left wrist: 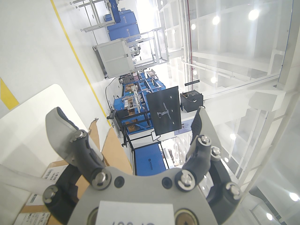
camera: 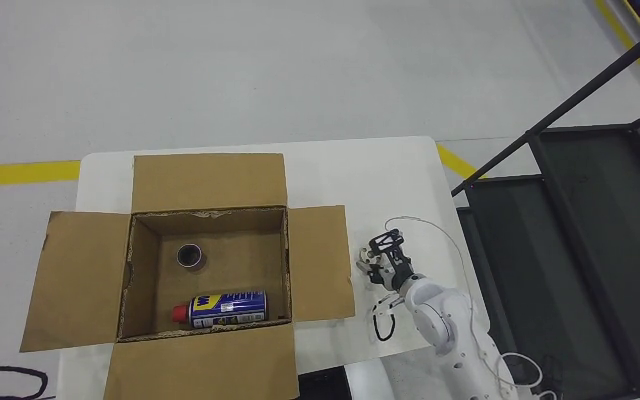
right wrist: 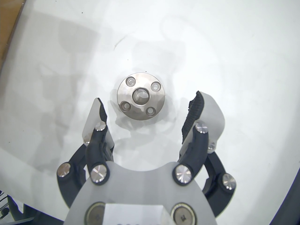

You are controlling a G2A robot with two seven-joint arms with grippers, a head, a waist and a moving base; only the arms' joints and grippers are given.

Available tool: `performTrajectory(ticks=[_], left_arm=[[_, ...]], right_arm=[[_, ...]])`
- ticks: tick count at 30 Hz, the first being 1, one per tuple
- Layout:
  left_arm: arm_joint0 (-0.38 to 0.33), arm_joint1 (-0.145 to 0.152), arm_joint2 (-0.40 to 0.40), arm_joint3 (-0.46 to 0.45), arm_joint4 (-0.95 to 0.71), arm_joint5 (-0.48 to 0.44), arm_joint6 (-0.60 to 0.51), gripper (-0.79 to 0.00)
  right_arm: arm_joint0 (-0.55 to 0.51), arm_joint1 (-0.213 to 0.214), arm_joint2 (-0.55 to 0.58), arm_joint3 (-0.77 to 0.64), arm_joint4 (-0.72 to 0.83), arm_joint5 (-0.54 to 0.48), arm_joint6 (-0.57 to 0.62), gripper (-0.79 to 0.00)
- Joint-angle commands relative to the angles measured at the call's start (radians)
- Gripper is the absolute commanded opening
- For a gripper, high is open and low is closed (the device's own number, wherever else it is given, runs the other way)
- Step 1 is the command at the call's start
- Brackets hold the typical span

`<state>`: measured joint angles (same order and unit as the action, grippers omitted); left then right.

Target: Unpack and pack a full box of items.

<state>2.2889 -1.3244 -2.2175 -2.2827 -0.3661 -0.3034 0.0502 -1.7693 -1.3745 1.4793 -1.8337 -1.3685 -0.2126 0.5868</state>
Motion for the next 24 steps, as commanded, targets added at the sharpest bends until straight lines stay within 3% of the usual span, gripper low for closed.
performTrajectory(ticks=[1, 18, 24], left_arm=[[0.0, 0.0, 0.0, 0.0, 0.0, 0.0, 0.0, 0.0], [0.0, 0.0, 0.0, 0.0, 0.0, 0.0, 0.0, 0.0], [0.0, 0.0, 0.0, 0.0, 0.0, 0.0, 0.0, 0.0]], right_arm=[[0.006, 0.001, -0.005, 0.008, 0.004, 0.006, -0.001, -0.148], [0.055, 0.005, -0.046, 0.075, 0.024, 0.07, -0.028, -0.172], [0.066, 0.008, -0.053, 0.086, 0.03, 0.075, -0.03, -0.252]])
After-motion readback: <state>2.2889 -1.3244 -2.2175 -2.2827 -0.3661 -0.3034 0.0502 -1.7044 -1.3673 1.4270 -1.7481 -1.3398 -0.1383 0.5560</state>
